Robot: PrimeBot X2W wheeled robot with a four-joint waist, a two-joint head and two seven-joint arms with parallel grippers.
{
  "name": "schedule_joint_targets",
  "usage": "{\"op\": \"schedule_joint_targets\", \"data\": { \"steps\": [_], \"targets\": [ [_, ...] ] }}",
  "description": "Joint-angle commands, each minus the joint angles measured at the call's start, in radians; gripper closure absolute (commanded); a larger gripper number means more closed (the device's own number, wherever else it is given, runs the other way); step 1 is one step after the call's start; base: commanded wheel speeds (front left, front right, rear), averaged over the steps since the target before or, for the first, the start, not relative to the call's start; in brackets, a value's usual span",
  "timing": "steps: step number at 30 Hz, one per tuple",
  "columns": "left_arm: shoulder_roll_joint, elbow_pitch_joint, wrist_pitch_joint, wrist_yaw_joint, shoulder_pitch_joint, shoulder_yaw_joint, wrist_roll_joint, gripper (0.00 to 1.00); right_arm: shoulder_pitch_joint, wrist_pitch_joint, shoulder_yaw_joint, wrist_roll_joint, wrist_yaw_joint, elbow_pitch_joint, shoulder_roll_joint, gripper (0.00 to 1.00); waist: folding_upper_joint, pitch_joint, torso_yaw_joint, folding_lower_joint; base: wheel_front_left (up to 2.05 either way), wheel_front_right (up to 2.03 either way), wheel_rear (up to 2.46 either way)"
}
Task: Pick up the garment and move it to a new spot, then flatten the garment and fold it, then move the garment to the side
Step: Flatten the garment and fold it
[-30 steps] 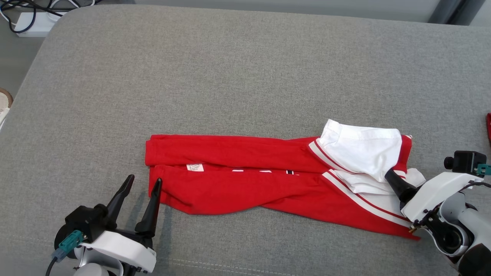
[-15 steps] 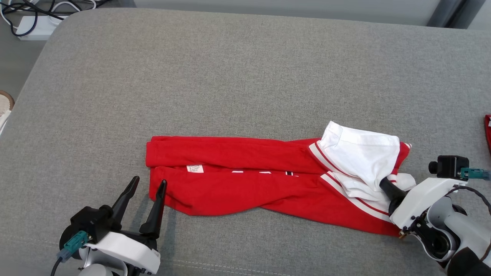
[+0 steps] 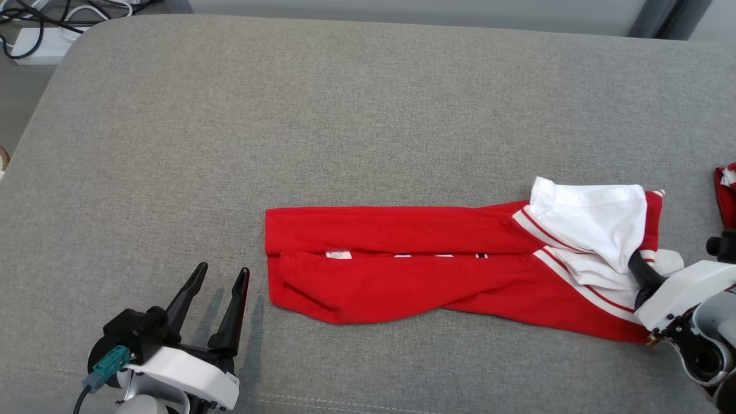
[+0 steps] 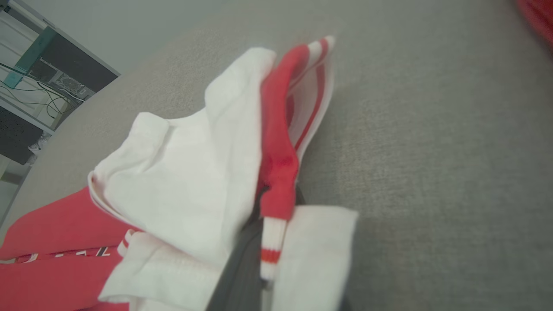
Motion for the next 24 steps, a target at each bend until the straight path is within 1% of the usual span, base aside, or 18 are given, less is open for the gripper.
{"op": "schedule_joint_targets", "data": {
  "steps": [1,4,6,9,10,15,17,19,21,24],
  "targets": [
    [0.028,-0.025,-0.006,-0.007,-0.031,0.036,-0.007,0.0,0.012,-0.013,-0.008,0.006,-0.004,0.002,-0.05,1.0,0.0,0.002,-0.003,0.0,0.0,0.0,0.0],
    [0.027,-0.027,-0.006,-0.007,-0.033,0.032,-0.006,0.0,0.006,-0.014,-0.014,0.004,-0.004,-0.023,-0.082,1.0,0.0,0.002,-0.007,0.0,0.0,0.0,0.0],
    [0.026,-0.027,-0.006,-0.007,-0.033,0.031,-0.005,0.0,0.004,-0.011,-0.01,0.0,-0.004,-0.078,-0.1,1.0,0.0,-0.001,-0.01,0.0,0.0,0.0,0.0],
    [0.025,-0.025,-0.006,-0.007,-0.027,0.032,-0.005,0.0,0.018,0.016,0.002,0.016,-0.004,-0.214,-0.129,1.0,0.0,-0.011,-0.016,0.0,0.0,0.0,0.0],
    [0.023,-0.025,-0.006,-0.007,-0.023,0.03,-0.006,0.0,0.032,0.038,0.01,0.032,-0.004,-0.312,-0.157,1.0,0.0,-0.017,-0.02,0.0,0.0,0.0,0.0],
    [0.022,-0.026,-0.006,-0.007,-0.019,0.02,-0.004,0.0,0.041,0.107,0.031,0.055,-0.004,-0.52,-0.212,1.0,0.0,-0.028,-0.029,0.0,0.0,0.0,0.0],
    [0.019,-0.026,-0.006,-0.007,-0.021,0.012,-0.004,0.0,0.029,0.132,0.043,0.048,-0.004,-0.571,-0.212,1.0,0.0,-0.031,-0.026,0.0,0.0,0.0,0.0],
    [0.015,-0.024,-0.006,-0.007,-0.025,0.0,-0.004,0.0,0.012,0.156,0.058,0.033,-0.004,-0.592,-0.198,1.0,0.0,-0.032,-0.016,0.0,0.0,0.0,0.0],
    [0.01,-0.025,-0.006,-0.007,-0.03,-0.015,-0.005,0.0,-0.009,0.174,0.07,0.018,-0.004,-0.587,-0.165,1.0,0.0,-0.031,0.001,0.0,0.0,0.0,0.0],
    [0.003,-0.027,-0.006,-0.007,-0.035,-0.032,-0.008,0.0,-0.045,0.202,0.092,-0.009,-0.004,-0.547,-0.096,1.0,0.0,-0.028,0.037,0.0,0.0,0.0,0.0]
  ]
}}
